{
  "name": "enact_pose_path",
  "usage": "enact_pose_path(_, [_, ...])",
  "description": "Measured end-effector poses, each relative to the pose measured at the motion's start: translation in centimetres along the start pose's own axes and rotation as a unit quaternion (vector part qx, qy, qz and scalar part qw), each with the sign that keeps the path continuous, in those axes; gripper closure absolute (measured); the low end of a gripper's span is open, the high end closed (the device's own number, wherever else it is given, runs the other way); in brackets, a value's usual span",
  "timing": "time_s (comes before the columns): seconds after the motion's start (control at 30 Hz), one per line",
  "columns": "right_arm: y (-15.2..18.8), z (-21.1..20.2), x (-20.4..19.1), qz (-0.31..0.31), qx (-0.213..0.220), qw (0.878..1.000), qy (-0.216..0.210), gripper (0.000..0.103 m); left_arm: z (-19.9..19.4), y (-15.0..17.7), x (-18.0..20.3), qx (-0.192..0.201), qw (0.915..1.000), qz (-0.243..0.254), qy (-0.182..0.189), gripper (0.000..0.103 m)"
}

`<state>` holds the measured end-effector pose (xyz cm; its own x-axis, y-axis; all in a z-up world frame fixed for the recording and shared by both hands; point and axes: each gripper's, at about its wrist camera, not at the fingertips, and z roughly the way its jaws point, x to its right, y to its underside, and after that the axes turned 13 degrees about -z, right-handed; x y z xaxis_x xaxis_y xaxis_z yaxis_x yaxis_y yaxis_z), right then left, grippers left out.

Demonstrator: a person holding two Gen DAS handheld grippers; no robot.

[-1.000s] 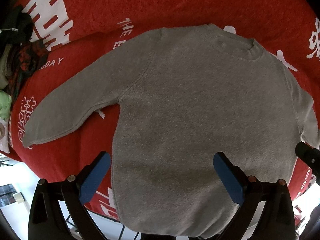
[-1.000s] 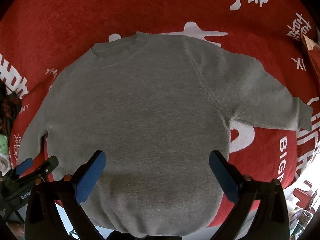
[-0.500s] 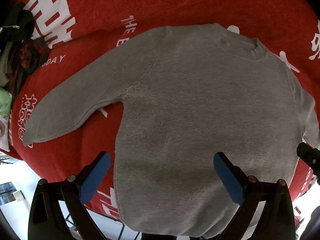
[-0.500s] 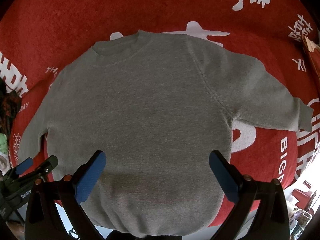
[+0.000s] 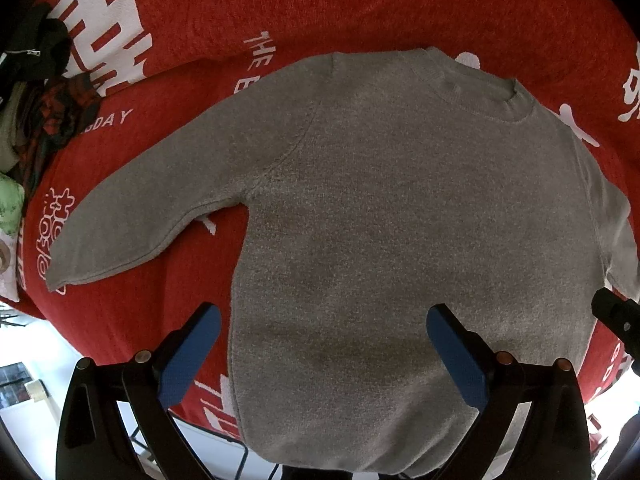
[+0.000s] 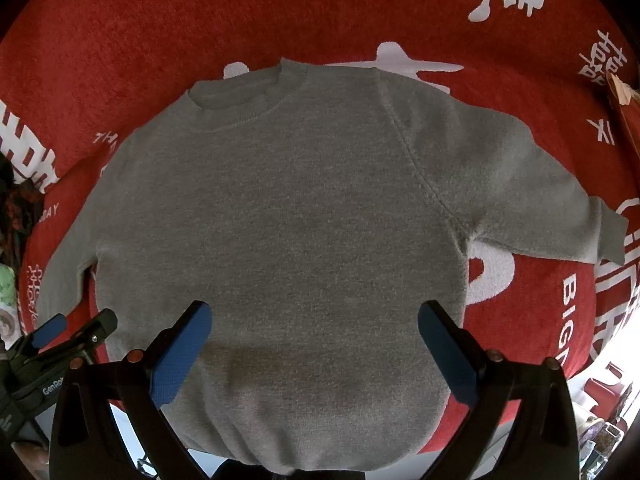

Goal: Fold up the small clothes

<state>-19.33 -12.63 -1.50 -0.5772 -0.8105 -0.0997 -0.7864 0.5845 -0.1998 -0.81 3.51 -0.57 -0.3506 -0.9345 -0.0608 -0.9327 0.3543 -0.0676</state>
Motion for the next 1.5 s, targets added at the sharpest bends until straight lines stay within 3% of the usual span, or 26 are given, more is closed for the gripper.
enact_pose_path(1.5, [0.4, 0.2, -0.5, -0.007, -0.001, 1.000, 0.008, 0.000, 0.4, -0.4, -1.6, 0.002, 0.9998, -0.019, 0.006, 0.000])
